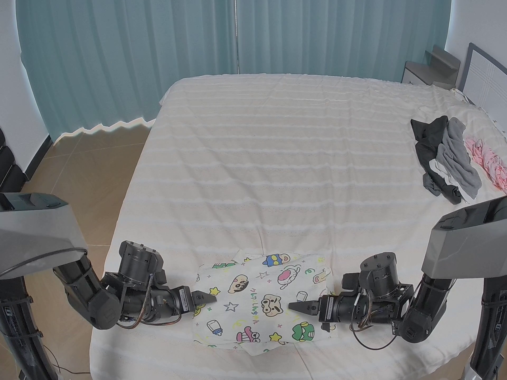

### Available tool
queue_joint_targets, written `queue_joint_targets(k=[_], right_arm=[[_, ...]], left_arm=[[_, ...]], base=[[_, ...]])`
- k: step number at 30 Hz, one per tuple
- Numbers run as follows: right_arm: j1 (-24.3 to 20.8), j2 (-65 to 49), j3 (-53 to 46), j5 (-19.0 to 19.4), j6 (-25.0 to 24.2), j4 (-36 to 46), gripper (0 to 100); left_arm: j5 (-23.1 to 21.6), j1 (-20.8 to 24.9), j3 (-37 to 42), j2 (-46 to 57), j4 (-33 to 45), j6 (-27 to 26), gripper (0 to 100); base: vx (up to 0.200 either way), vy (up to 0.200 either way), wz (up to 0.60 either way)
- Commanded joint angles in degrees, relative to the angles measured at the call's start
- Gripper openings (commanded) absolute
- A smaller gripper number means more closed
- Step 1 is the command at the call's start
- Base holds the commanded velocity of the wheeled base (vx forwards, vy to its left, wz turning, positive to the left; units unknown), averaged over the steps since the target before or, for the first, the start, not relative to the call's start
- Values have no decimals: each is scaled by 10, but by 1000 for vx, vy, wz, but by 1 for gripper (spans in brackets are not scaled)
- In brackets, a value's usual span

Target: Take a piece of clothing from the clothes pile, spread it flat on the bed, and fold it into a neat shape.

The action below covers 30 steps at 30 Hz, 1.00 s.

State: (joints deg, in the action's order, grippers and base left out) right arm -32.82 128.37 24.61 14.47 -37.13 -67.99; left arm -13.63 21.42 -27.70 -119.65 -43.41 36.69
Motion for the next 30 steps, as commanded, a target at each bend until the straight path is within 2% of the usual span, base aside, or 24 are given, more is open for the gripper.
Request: queue_joint_targets(k=[1,5,6,7,9,11,16,21,24,26,27,28,29,30], right_arm=[[8,2,-26,-4,3,7,100],[11,0,-35,-4,10,32,100],[12,-2,-38,-18,28,81,100],[12,-1,-37,-35,33,97,100],[11,-1,-37,-55,37,107,100],[8,-2,-42,-93,48,111,100],[8,-32,-74,-103,54,107,100],[8,-152,-127,-104,51,107,100],[8,-235,-153,-106,48,106,100],[9,-320,-178,-124,48,107,100],[9,-320,-178,-124,48,107,100],[9,-387,-197,-171,51,111,100],[10,-392,-198,-175,51,111,100],[8,-451,-205,-230,53,112,100]], left_arm=[[-3,0,54,-1,-24,-32,100],[0,3,67,-17,-31,-36,100],[3,6,72,-37,-30,-36,100],[4,8,76,-39,-32,-36,100],[4,9,79,-37,-31,-36,100],[4,12,92,-34,-29,-36,100],[14,10,123,-10,-33,-36,100],[15,-9,171,115,-56,-26,100],[20,-10,183,207,-56,-2,100],[59,-11,188,296,-51,21,100],[59,-11,188,296,-51,21,100],[123,-4,197,369,-38,22,100],[128,-4,198,372,-37,22,100],[192,13,196,435,-11,22,100]], base=[[0,0,0],[0,0,0],[0,0,0],[0,0,0],[0,0,0],[0,0,0],[0,0,0],[0,0,0],[0,0,0],[0,0,0],[0,0,0],[0,0,0],[0,0,0],[0,0,0]])
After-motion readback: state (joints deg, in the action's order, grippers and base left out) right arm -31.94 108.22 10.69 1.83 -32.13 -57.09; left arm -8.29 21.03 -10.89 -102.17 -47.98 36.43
